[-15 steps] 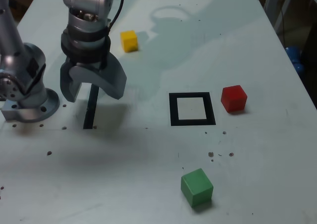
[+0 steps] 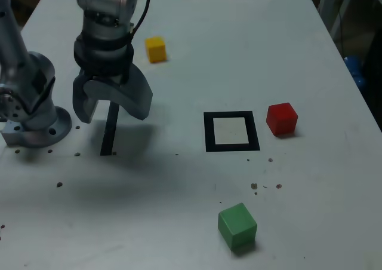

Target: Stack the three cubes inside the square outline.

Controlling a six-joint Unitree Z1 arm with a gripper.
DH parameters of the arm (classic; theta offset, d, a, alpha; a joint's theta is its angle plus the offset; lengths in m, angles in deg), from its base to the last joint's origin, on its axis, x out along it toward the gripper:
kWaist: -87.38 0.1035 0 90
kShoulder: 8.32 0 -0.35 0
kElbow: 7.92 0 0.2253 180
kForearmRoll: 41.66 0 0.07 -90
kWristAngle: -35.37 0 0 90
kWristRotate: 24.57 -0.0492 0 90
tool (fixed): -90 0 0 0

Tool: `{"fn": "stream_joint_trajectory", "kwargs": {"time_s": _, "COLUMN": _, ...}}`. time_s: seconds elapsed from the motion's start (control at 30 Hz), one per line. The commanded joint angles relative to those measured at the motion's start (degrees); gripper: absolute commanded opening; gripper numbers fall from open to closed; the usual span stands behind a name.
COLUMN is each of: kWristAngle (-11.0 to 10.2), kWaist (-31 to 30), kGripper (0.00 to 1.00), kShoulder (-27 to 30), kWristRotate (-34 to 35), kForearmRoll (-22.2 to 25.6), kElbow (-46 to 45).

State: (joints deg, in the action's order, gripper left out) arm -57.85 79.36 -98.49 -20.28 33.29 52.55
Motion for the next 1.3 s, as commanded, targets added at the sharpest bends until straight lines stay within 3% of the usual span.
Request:
{"fn": "stream_joint_trajectory", "kwargs": {"time_s": 0.0, "kWristAngle": -0.2, "kWaist": 0.1, "kGripper": 0.99, "kShoulder": -0.1, "kWristRotate": 0.1, "kForearmRoll": 0.3, "kElbow": 0.3}}
{"fn": "stream_joint_trajectory", "kwargs": {"time_s": 0.63, "kWristAngle": -1.4, "kWaist": -0.9, "kGripper": 0.99, "kShoulder": -3.3, "kWristRotate": 1.4, "kForearmRoll": 6.7, "kElbow": 11.3}}
{"fn": "stream_joint_trajectory", "kwargs": {"time_s": 0.97, "kWristAngle": -2.1, "kWaist": -1.4, "kGripper": 0.99, "kShoulder": -12.3, "kWristRotate": 1.6, "kForearmRoll": 15.6, "kElbow": 29.1}}
{"fn": "stream_joint_trajectory", "kwargs": {"time_s": 1.27, "kWristAngle": -0.2, "kWaist": -1.4, "kGripper": 0.99, "kShoulder": -22.2, "kWristRotate": 2.4, "kForearmRoll": 19.6, "kElbow": 43.7}}
